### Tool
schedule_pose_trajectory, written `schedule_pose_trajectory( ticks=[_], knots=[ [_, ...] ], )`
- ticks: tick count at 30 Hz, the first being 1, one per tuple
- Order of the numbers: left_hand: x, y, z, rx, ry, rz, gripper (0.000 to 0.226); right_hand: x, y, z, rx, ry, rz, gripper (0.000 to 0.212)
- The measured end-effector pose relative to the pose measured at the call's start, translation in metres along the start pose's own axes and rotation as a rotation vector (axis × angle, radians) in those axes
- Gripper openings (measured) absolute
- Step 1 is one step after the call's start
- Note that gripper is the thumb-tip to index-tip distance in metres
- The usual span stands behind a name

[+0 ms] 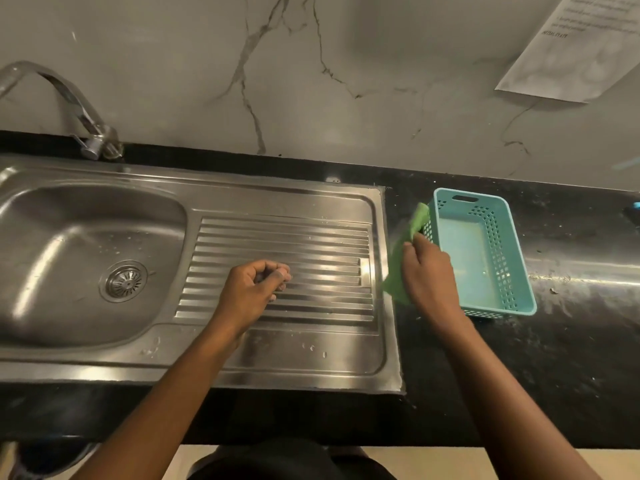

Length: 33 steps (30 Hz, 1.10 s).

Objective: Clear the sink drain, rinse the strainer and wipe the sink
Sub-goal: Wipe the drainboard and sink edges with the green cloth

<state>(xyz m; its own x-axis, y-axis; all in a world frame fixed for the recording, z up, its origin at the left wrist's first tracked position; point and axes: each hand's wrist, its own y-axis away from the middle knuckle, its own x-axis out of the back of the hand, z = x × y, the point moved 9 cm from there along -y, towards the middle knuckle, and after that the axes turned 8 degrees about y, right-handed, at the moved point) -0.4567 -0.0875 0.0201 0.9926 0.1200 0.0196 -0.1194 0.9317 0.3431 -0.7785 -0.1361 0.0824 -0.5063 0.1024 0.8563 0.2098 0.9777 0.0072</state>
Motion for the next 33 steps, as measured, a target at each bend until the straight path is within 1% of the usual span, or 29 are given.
schedule_pose_trajectory(
  ticks=[1, 2, 3, 4, 6, 7, 8, 9, 11, 13, 15, 17, 19, 21, 23, 25, 27, 28, 30, 33],
  knots=[
    [0.004, 0.000, 0.000, 0.001, -0.003, 0.001, 0.012, -0.008, -0.005, -0.009, 0.062, 0.111, 0.035, 0.024],
    [0.009, 0.000, -0.001, 0.003, -0.004, 0.002, 0.012, -0.021, -0.009, -0.018, 0.115, 0.182, 0.036, 0.020],
    [0.014, 0.000, -0.001, 0.005, -0.003, 0.005, 0.012, -0.041, -0.011, -0.023, 0.149, 0.231, -0.005, 0.018],
    [0.019, -0.001, -0.001, 0.006, 0.002, 0.010, 0.012, -0.067, -0.012, -0.025, 0.174, 0.282, -0.077, 0.022],
    [0.033, -0.003, -0.001, 0.005, 0.012, 0.024, 0.011, -0.124, -0.003, -0.024, 0.180, 0.400, -0.241, 0.042],
    [0.040, -0.004, -0.001, 0.005, 0.016, 0.033, 0.011, -0.146, 0.005, -0.024, 0.164, 0.429, -0.288, 0.053],
    [0.046, -0.005, 0.000, 0.005, 0.018, 0.039, 0.011, -0.159, 0.012, -0.024, 0.139, 0.415, -0.295, 0.060],
    [0.053, -0.006, -0.001, 0.007, 0.019, 0.045, 0.011, -0.168, 0.017, -0.027, 0.110, 0.380, -0.273, 0.063],
    [0.067, -0.009, -0.002, 0.008, 0.017, 0.053, 0.012, -0.177, 0.020, -0.035, 0.061, 0.319, -0.223, 0.061],
    [0.077, -0.011, -0.003, 0.013, 0.020, 0.058, 0.012, -0.186, 0.025, -0.050, 0.076, 0.296, -0.229, 0.060],
    [0.085, -0.013, -0.002, 0.017, 0.031, 0.058, 0.011, -0.202, 0.038, -0.079, 0.164, 0.275, -0.278, 0.064],
    [0.092, -0.014, 0.000, 0.017, 0.052, 0.075, 0.011, -0.228, 0.059, -0.124, 0.304, 0.245, -0.368, 0.074],
    [0.100, -0.016, 0.005, 0.007, 0.085, 0.095, 0.011, -0.261, 0.077, -0.175, 0.443, 0.234, -0.460, 0.079],
    [0.109, -0.016, 0.011, -0.012, 0.090, 0.107, 0.011, -0.290, 0.090, -0.217, 0.532, 0.276, -0.531, 0.075],
    [0.120, -0.018, 0.016, -0.033, 0.093, 0.119, 0.011, -0.301, 0.094, -0.232, 0.578, 0.287, -0.542, 0.069],
    [0.127, -0.021, 0.018, -0.044, 0.100, 0.116, 0.012, -0.292, 0.094, -0.227, 0.682, 0.268, -0.511, 0.066],
    [0.130, -0.026, 0.017, -0.040, 0.094, 0.110, 0.012, -0.276, 0.090, -0.205, 0.797, 0.280, -0.498, 0.063],
    [0.132, -0.028, 0.015, -0.034, 0.091, 0.113, 0.011, -0.267, 0.086, -0.189, 0.809, 0.290, -0.498, 0.062],
    [0.132, -0.032, 0.012, -0.027, 0.090, 0.108, 0.011, -0.246, 0.074, -0.151, 0.755, 0.313, -0.501, 0.059],
    [0.129, -0.035, 0.006, -0.025, 0.074, 0.065, 0.011, -0.206, 0.059, -0.086, 0.616, 0.320, -0.489, 0.055]
  ],
)
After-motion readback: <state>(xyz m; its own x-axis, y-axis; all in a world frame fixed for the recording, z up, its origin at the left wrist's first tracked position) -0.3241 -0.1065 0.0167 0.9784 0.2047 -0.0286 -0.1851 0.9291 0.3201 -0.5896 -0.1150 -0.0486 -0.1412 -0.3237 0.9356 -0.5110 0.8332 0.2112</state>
